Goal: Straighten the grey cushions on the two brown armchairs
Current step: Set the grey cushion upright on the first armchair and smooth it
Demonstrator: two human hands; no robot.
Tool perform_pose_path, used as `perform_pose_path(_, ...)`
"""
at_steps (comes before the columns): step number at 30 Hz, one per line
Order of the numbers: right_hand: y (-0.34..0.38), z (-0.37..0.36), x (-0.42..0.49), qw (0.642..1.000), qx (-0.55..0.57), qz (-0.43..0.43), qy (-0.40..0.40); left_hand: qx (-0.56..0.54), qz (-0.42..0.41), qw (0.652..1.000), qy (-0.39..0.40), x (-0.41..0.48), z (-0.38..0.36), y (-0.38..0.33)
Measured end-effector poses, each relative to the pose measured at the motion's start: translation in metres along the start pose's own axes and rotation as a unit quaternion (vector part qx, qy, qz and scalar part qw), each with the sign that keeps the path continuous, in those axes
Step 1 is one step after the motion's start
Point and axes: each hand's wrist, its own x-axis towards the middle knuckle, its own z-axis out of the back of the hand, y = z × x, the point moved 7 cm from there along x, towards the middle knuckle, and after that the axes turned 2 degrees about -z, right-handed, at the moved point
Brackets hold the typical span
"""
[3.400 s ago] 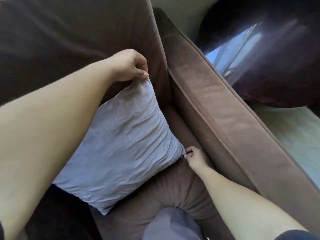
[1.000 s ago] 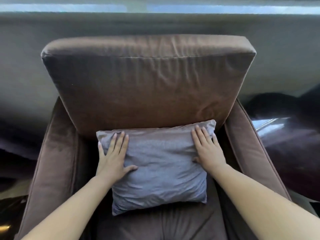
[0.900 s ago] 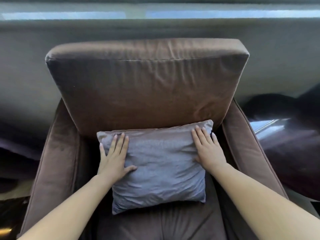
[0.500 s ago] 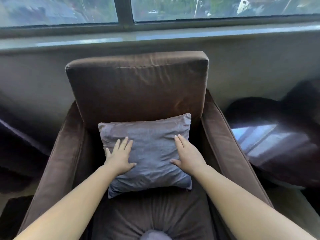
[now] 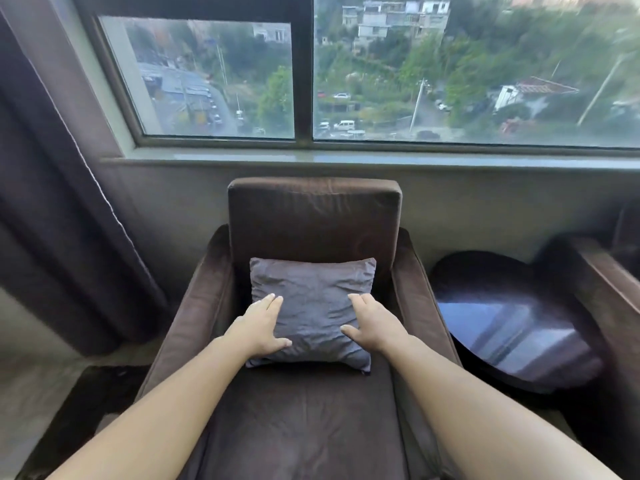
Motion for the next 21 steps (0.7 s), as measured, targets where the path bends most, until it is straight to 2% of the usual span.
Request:
perform_pose_path(7, 0.082, 0.029, -0.043, 0.998, -0.031, -0.031, 0.047, -0.013, -0.025, 0.999, 0.033, -0.073, 0.063, 0.018)
perform_pose_path(12, 0.112, 0.029, -0.068, 0.992, -0.049, -0.066, 0.091, 0.007, -0.041, 0.998, 0.051, -0.099, 0.081, 0.029)
perform_pose_path(16, 0.110, 0.032, -0.093, 0.992, -0.041, -0.080, 0.086, 0.025, -0.056, 0.996, 0.059, -0.103, 0.084, 0.014)
perform_pose_path(21, 0.058, 0.056, -0.140, 0.990, -0.027, -0.123, 0.061, 0.028, -0.096, 0.992, 0.073, -0.108, 0.077, -0.058)
